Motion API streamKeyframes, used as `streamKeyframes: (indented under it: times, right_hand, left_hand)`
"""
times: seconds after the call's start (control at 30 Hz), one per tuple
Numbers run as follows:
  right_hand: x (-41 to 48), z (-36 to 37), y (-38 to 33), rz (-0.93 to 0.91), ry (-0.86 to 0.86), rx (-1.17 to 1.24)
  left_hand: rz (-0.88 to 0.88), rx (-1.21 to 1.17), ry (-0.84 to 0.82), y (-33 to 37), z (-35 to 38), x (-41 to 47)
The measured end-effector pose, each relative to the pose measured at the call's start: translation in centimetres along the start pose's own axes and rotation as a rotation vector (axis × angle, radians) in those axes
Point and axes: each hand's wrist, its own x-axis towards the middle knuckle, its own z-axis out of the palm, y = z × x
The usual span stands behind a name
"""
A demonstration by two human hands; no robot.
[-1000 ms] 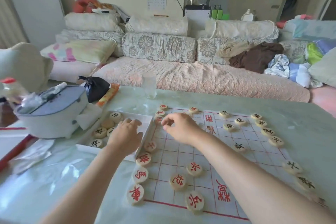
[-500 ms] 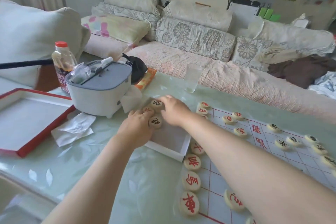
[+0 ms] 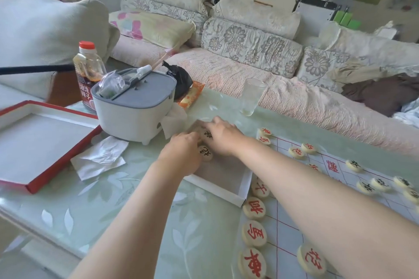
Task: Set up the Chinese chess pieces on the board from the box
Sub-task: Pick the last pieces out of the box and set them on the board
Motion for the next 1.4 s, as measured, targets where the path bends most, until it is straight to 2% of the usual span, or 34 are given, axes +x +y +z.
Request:
streamKeyframes:
  times: [0.13, 0.27, 0.43, 0.57, 0.63, 0.73, 0.83, 0.93, 1.03, 1.2, 1.4]
  right_hand:
    - [-1.6, -0.3, 0.7, 0.133, -0.039, 0.249]
    - [-3.3, -0.5, 0.6, 0.176, -0.01, 0.569]
    - [-4.1, 0.0, -0.4, 0.127, -0.01, 0.757]
    - [-3.3, 0.3, -0.6, 0.172, 0.035, 0.877]
    - [-2.6, 0.3, -0.3, 0.207, 0.121, 0.846]
    - [-1.6, 0.3, -0.1, 0.178, 0.139, 0.648]
    - [-0.5, 0.5, -0.4, 0.121, 0.09, 0.425]
    - [0.1, 0.2, -0.6, 0.008, -0.031, 0.122]
    - [0.3, 0.5, -0.8, -0.014, -0.091, 0.001]
    - [0.3, 1.4, -0.1, 0.08, -0.099, -0.001]
    - [-1.5, 1.2, 1.1, 0.1, -0.065, 0.178]
  left_hand:
    - [-0.019, 0.032, 0.017, 0.6, -0.3, -0.8]
    - [0.023, -0.02, 0.029, 0.9, -0.4, -1.1]
    - [0.075, -0.068, 0.021, 1.1, 0.2, -1.0]
    - [-0.025, 0.021, 0.118, 0.7, -0.4, -1.1]
    - [-0.064, 0.057, 0.175, 0.3, -0.8, -1.0]
    - [-0.113, 0.103, 0.18, -0.2, -1.3, -0.9]
    - [-0.094, 0.22, 0.173, -0.3, -1.4, -0.9]
    - [-0.059, 0.4, 0.114, 0.1, -1.6, -1.2]
    - [-0.049, 0.444, 0.049, 0.2, -1.8, -1.4]
    - [-0.059, 0.376, 0.011, 0.2, -2.1, -1.4]
    - [-0.072, 0.204, 0.046, 0.7, -2.6, -1.8]
